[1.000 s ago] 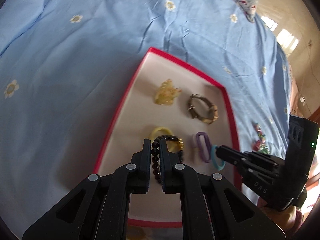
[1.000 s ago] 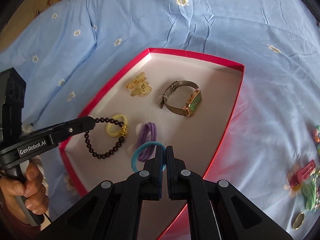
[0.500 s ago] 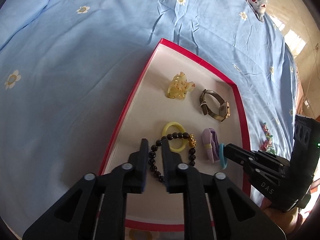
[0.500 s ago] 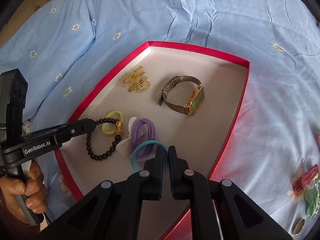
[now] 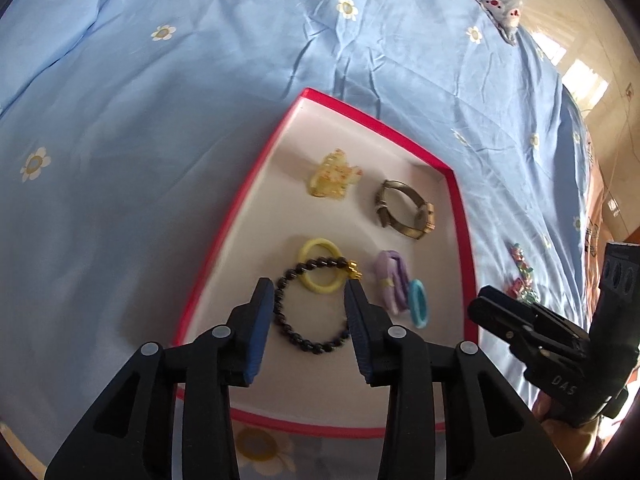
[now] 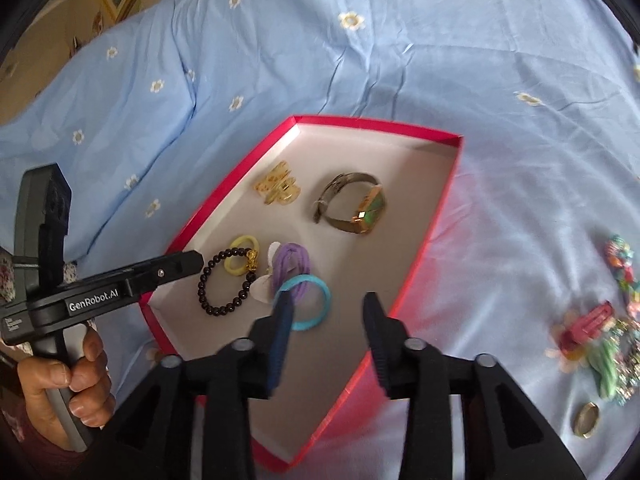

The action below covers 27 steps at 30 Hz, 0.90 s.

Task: Organize jewelry
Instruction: 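Open both grippers to release the bracelet and bangle in the tray, then move both open grippers from the tray back to the jewelry pile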

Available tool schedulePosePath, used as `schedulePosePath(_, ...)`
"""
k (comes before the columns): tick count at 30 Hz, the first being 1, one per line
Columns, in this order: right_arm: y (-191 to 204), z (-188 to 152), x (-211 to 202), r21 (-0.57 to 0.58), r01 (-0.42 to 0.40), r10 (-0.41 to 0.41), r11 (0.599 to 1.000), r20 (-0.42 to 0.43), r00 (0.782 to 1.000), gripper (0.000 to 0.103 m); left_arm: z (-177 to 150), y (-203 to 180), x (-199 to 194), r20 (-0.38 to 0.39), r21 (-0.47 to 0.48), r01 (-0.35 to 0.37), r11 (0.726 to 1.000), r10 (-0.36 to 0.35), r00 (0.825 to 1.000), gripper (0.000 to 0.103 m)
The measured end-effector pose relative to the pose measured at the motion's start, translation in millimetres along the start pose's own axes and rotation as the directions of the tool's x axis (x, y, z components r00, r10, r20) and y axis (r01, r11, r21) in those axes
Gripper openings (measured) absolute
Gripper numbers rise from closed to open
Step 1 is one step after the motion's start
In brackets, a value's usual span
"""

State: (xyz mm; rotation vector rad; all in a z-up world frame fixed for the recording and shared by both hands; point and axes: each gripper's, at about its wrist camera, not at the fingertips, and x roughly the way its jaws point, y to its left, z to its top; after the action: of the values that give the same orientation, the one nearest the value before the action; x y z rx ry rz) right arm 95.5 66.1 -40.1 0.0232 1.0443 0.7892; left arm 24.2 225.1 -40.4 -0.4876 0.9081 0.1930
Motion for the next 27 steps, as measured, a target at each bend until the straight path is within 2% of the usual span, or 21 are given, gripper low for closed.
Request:
schedulePosePath(14, -61, -34, -66, 0.132, 0.075, -0.086, 0.988, 0.075, 0.994, 0.041, -20, -61, 1, -0.042, 0.084, 0.075, 0.994, -0.072, 0.997, 0.038)
schedulePosePath(27, -124, -71, -115, 0.253, 0.161, -0.191, 0.954, 0.102, 0.976, 0.041, -34, -132, 9, -0.097, 0.204, 0.159, 0.966, -0.142, 0.985, 0.038)
